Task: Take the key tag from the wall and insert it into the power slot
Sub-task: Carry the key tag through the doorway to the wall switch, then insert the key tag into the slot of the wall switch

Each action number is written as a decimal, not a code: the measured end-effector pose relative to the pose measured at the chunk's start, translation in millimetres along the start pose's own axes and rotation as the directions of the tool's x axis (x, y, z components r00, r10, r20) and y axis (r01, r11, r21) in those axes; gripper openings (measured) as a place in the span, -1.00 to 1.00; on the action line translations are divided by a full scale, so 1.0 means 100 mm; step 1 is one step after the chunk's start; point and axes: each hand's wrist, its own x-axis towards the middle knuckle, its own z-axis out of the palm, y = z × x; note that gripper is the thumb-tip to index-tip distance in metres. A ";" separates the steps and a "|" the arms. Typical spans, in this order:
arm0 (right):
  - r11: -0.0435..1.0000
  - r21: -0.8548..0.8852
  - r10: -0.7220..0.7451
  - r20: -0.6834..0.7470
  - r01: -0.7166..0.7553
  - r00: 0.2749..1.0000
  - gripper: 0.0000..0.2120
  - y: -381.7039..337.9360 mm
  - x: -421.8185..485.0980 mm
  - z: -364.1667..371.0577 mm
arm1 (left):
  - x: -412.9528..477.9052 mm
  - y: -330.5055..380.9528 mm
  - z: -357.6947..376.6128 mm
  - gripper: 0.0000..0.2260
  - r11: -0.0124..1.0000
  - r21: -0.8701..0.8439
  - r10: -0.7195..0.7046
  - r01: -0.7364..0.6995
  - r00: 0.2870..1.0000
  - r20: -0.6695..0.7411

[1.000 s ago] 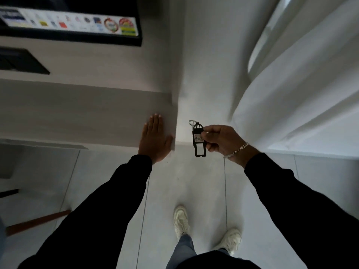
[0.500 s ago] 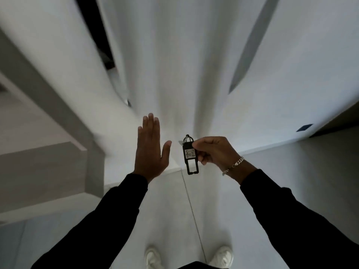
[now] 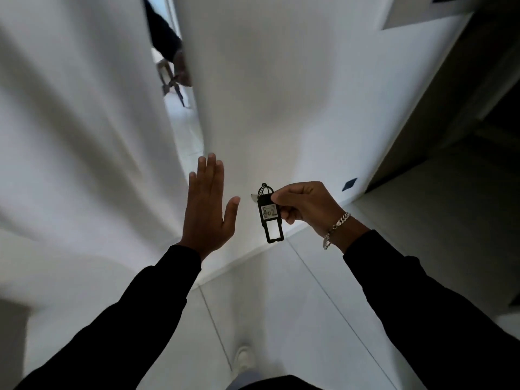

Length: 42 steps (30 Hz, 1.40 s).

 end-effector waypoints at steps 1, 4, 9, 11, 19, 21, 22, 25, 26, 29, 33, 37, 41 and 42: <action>1.000 -0.002 -0.012 -0.025 0.012 1.000 -0.87 -0.02 0.05 -0.17 | 0.16 0.07 0.10 -0.38 1.000 -0.006 0.030 -0.030 1.000 -0.002; 0.999 -0.013 -0.046 -0.074 0.046 0.996 -0.87 -0.08 0.20 -0.64 | 0.64 0.25 0.39 -0.38 0.996 -0.023 0.089 -0.090 0.996 -0.014; 0.996 -0.027 -0.082 -0.122 0.080 0.989 -0.88 -0.20 0.57 -1.38 | 1.53 0.56 0.99 -0.39 0.980 -0.101 0.168 -0.174 0.984 -0.067; 0.996 -0.041 -0.085 -0.159 0.079 0.984 -0.90 -0.29 0.75 -1.68 | 1.91 0.70 1.22 -0.39 0.972 -0.152 0.168 -0.181 0.982 -0.091; 0.984 -0.150 -0.130 -0.239 0.096 0.962 -0.87 -0.77 1.24 -2.90 | 3.21 1.38 1.97 -0.40 0.920 -0.268 0.271 -0.285 0.958 -0.089; 0.982 -0.160 -0.139 -0.242 0.102 0.960 -0.84 -0.87 1.38 -3.22 | 3.52 1.56 2.14 -0.40 0.908 -0.271 0.302 -0.321 0.947 -0.109; 0.982 -0.152 -0.144 -0.242 0.109 0.960 -0.84 -0.89 1.43 -3.36 | 3.64 1.64 2.22 -0.41 0.905 -0.270 0.305 -0.328 0.944 -0.124; 0.979 -0.147 -0.172 -0.239 0.139 0.956 -0.85 -0.96 1.62 -3.84 | 4.02 1.91 2.50 -0.41 0.907 -0.255 0.302 -0.334 0.941 -0.155; 0.977 -0.154 -0.181 -0.240 0.147 0.954 -0.86 -0.98 1.68 -4.03 | 4.15 2.01 2.60 -0.41 0.907 -0.247 0.309 -0.342 0.937 -0.164; 0.967 -0.180 -0.221 -0.238 0.181 0.946 -0.86 -1.03 1.81 -4.57 | 4.53 2.32 2.88 -0.41 0.912 -0.190 0.327 -0.364 0.924 -0.198; 0.933 -0.286 -0.281 -0.208 0.217 0.937 -0.86 -1.24 1.98 -5.31 | 5.05 2.78 3.11 -0.40 0.933 -0.113 0.306 -0.343 0.917 -0.258; 0.907 -0.355 -0.290 -0.142 0.224 0.947 -0.95 -1.49 2.16 -6.01 | 5.51 3.15 3.23 -0.40 0.957 -0.031 0.260 -0.290 0.896 -0.360; 0.885 -0.395 -0.312 -0.106 0.248 0.944 -0.90 -1.79 2.44 -6.56 | 5.88 3.29 3.32 -0.41 0.977 0.015 0.199 -0.215 0.875 -0.441; 0.878 -0.405 -0.319 -0.095 0.256 0.943 -0.90 -1.85 2.49 -6.64 | 5.93 3.29 3.34 -0.41 0.974 0.028 0.213 -0.223 0.875 -0.434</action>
